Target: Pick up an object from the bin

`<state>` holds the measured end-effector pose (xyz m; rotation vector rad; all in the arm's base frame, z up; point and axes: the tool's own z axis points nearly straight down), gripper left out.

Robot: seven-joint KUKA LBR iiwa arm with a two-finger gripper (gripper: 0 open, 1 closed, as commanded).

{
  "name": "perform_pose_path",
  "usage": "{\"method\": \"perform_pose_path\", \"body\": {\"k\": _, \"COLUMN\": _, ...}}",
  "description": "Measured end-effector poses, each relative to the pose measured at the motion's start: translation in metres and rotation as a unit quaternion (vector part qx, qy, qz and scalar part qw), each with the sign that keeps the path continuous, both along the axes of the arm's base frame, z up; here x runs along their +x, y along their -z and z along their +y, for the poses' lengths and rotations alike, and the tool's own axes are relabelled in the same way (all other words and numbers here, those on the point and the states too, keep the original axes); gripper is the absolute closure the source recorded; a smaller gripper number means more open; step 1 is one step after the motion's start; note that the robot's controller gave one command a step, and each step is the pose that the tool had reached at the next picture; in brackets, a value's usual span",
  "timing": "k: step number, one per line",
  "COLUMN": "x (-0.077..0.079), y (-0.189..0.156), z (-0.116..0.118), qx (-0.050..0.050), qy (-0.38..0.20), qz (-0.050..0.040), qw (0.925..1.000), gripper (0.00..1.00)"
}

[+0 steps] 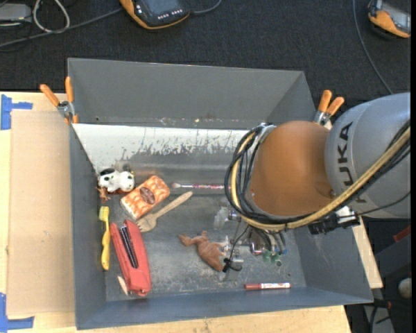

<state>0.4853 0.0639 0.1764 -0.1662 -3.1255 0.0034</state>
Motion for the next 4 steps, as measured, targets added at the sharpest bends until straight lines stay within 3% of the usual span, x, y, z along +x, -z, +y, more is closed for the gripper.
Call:
{"method": "perform_pose_path", "body": {"k": 1, "x": 0.015, "y": 0.031, "z": -0.026, "qx": 0.002, "qy": -0.05, "qz": -0.0062, "qw": 0.9987, "gripper": 0.0}}
{"method": "perform_pose_path", "body": {"k": 2, "x": 0.021, "y": 0.059, "z": -0.017, "qx": 0.001, "qy": 0.108, "qz": -0.0051, "qw": 0.9942, "gripper": 0.0}}
{"method": "perform_pose_path", "body": {"k": 3, "x": 0.02, "y": 0.107, "z": -0.034, "qx": 0.0, "qy": 0.154, "qz": -0.0034, "qw": 0.9881, "gripper": 1.0}}
{"method": "perform_pose_path", "body": {"k": 4, "x": 0.02, "y": 0.107, "z": -0.034, "qx": 0.0, "qy": 0.154, "qz": -0.0035, "qw": 0.9881, "gripper": 1.0}}
